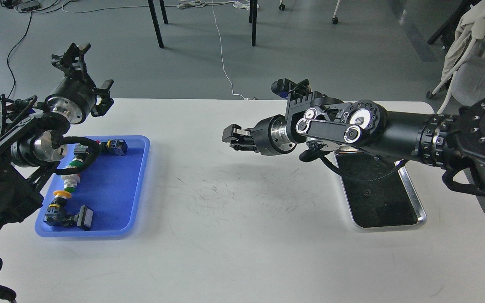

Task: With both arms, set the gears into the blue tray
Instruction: 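Lift the black part and carry it with the right gripper to table center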

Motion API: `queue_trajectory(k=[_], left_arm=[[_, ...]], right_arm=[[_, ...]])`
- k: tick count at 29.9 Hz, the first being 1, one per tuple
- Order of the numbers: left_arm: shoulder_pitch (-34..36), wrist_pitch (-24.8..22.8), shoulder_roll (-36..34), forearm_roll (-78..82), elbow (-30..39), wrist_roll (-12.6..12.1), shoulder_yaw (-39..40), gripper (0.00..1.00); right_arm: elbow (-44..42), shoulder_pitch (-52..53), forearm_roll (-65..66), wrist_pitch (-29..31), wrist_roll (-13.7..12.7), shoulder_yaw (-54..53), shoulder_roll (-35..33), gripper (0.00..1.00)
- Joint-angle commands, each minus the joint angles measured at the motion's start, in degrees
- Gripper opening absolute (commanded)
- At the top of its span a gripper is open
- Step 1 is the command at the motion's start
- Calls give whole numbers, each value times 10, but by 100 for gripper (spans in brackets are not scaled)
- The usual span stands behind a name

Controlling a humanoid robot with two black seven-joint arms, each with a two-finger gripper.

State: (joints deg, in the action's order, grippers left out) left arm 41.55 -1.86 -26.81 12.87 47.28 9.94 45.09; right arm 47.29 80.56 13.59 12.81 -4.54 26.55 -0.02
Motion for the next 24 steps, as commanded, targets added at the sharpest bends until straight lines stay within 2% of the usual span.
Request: queue_trajectory(k=[1,10,16,19,24], left_arm=[[0,-1,0,1,0,0,0,99],[-1,-1,-1,0,0,0,0,99],[-1,-1,-2,0,0,1,0,99],[-1,-1,-4,0,0,1,0,99],[0,-1,-8,1,0,1,0,99]], right_arm=[[11,-12,-1,-16,1,-2,0,2],[69,-40,-4,-24,-1,-2,0,2],[75,-52,1,-24,-6,-1,0,2],[75,-61,4,-25,-6,-1,0,8],[73,-66,5,-26,-6,-1,0,25]])
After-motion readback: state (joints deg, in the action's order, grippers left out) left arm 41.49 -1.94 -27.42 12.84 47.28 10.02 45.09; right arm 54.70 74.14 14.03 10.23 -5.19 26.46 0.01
